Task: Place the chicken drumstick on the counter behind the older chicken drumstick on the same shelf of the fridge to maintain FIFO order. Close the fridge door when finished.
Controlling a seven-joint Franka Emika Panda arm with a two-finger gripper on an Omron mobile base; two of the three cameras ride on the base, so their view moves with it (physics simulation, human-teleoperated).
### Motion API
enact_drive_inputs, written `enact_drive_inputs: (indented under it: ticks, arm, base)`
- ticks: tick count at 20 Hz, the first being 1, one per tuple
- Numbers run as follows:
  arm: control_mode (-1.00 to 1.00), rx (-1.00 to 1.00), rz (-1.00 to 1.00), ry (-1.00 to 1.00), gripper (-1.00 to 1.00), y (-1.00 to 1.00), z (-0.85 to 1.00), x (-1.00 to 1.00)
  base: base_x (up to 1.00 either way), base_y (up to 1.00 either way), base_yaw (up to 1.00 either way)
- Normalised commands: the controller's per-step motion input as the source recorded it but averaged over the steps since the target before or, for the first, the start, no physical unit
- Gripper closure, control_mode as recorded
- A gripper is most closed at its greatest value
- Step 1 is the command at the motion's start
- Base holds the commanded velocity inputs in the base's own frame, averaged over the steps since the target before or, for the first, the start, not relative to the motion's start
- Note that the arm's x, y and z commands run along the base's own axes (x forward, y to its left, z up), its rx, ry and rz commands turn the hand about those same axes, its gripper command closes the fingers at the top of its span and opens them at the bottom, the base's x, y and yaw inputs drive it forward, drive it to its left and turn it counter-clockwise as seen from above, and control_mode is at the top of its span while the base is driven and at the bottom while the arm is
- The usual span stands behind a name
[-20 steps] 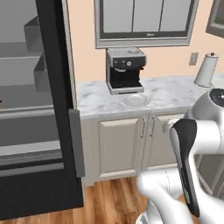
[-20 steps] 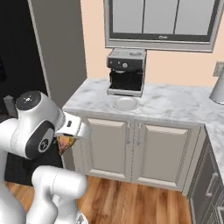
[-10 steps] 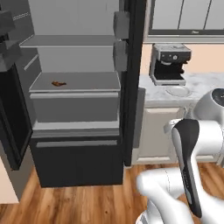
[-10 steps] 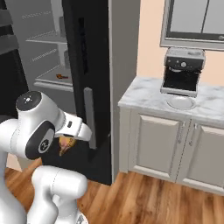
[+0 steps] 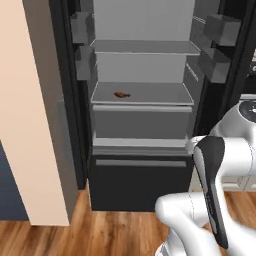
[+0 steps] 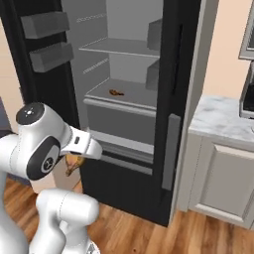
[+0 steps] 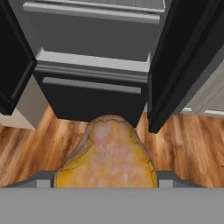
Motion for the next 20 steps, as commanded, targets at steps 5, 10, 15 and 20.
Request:
enact_drive_inputs:
  ticks: [5,10,15,20]
  arm:
    - [1.00,0.00,0.00,0.00,1.00,0.00,0.00,0.00]
    - [1.00,0.00,0.00,0.00,1.00,0.00,0.00,0.00]
    - [1.00,0.00,0.00,0.00,1.00,0.00,0.00,0.00]
    - [1.00,0.00,0.00,0.00,1.00,0.00,0.00,0.00]
  base:
    - [0.68,0.32,-0.12]
    - [0.70,0.42,-0.15]
    - [0.80,0.40,-0.15]
    - [0.71,0.03,-0.12]
